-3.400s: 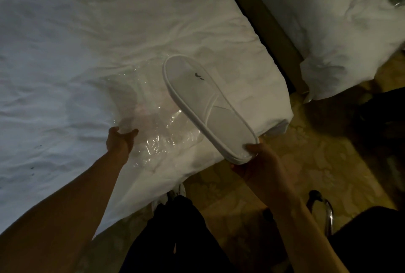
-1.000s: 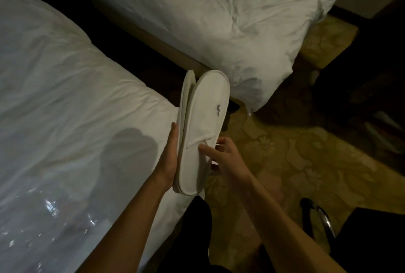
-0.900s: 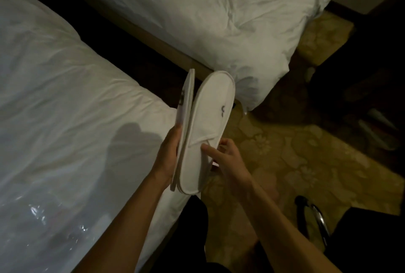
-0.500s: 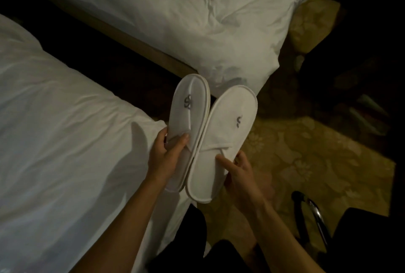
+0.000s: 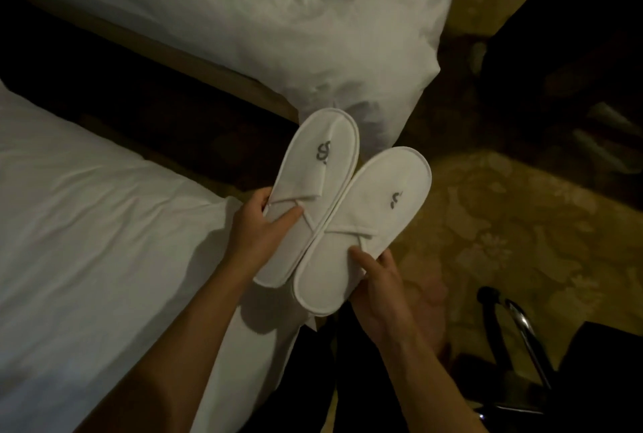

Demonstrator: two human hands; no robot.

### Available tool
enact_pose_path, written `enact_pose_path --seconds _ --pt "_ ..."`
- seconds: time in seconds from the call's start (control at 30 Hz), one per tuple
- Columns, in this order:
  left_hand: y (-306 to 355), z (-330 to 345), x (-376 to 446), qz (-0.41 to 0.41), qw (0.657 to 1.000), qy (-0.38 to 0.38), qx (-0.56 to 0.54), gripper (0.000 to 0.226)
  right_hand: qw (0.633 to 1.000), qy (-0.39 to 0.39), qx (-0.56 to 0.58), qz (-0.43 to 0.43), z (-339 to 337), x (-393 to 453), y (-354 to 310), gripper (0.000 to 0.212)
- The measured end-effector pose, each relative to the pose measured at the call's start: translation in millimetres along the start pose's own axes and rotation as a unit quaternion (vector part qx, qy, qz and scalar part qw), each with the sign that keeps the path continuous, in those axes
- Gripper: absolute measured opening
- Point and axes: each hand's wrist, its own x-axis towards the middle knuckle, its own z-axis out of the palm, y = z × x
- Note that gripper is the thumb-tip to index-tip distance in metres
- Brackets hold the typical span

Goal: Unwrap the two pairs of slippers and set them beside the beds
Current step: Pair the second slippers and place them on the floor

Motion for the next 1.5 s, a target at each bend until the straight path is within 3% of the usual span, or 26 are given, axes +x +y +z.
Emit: enact_pose_path --seconds 0.23,0.73,0.97,1.1,1.2,1.5 --pt "-3.9 -5.6 22.3 0.028 0.990 -0.134 -0.041 0.061 0.999 -0.021 0.046 0.017 -13.3 26.5 -1.3 0.043" --pt "-3.6 19.5 35.6 -0.038 0.961 -0.169 -0.214 0.027 0.984 -0.106 0.141 0.006 -1.7 40.4 -5.1 0.054" --pt "-15.4 23.1 31.0 -0.078 0.943 -0.193 -0.261 0.040 0.988 -0.079 0.136 0.012 4.1 40.5 -8.0 0.049" --pt "-16.0 24.2 26.2 -0.074 0.956 -0.169 -0.227 0.048 0.990 -0.048 0.135 0.009 10.2 41.9 -8.5 0.045" --pt "-11.4 23.9 22.3 -0.012 0.979 -0.137 -0.151 0.059 0.992 -0.042 0.121 0.005 12.6 44.3 -10.6 0.045" --pt "-1.0 35.1 25.0 0.043 0.975 -0.214 -0.048 0.064 0.997 -0.059 0.056 -0.008 21.4 50.1 -6.1 0.040"
